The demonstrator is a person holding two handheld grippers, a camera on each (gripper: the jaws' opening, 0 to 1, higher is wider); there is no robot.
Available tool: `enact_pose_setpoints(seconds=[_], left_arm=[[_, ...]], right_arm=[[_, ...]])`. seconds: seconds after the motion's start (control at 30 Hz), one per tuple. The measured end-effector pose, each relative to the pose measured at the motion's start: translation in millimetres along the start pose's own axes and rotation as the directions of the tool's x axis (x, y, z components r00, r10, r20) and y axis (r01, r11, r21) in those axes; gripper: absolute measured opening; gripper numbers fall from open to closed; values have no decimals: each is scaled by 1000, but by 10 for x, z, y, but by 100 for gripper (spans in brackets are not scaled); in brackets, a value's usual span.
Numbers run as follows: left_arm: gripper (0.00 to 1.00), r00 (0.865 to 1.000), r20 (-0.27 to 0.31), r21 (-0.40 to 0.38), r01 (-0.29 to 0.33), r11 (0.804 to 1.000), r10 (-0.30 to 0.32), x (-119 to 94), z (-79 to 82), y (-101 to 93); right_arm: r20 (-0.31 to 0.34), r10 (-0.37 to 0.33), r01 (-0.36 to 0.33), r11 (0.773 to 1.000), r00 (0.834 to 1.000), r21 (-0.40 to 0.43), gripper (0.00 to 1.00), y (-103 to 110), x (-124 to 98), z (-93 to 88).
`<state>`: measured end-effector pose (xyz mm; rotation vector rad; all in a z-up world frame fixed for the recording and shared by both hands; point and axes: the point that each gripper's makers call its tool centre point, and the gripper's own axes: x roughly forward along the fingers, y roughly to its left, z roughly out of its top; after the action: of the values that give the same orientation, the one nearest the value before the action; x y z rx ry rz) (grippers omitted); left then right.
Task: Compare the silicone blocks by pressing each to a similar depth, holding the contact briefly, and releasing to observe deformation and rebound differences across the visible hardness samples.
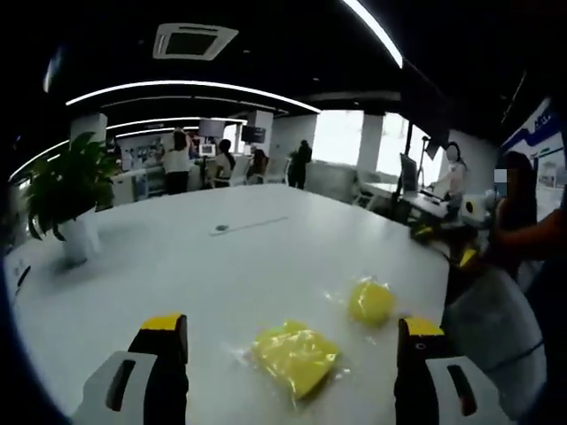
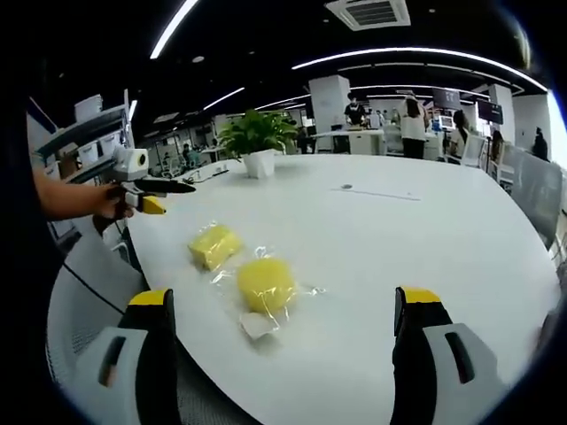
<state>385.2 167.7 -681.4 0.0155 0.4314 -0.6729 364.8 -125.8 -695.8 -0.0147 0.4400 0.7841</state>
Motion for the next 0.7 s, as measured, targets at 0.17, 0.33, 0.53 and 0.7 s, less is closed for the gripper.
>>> enact_pose_setpoints(seconds=[0.17,0.33,0.53,0.7], left_arm=[[100,1000,-16,-30,7,1000,-7,-213,-125,-18],[100,1000,-18,-62,-7,998,6,-323,-266,-11],[100,999,23,-155,-31,987,35,-376,-432,-34],[100,997,58,-115,-53,992,59,-418,-378,-30]], right_arm=[[13,-53,53,999,998,-2,96,-90,-15,0],[8,-54,54,999,999,6,96,-69,-34,-42],[11,-75,75,997,997,5,96,-41,-49,-108],[-2,-85,85,996,996,0,96,-21,-31,-186]])
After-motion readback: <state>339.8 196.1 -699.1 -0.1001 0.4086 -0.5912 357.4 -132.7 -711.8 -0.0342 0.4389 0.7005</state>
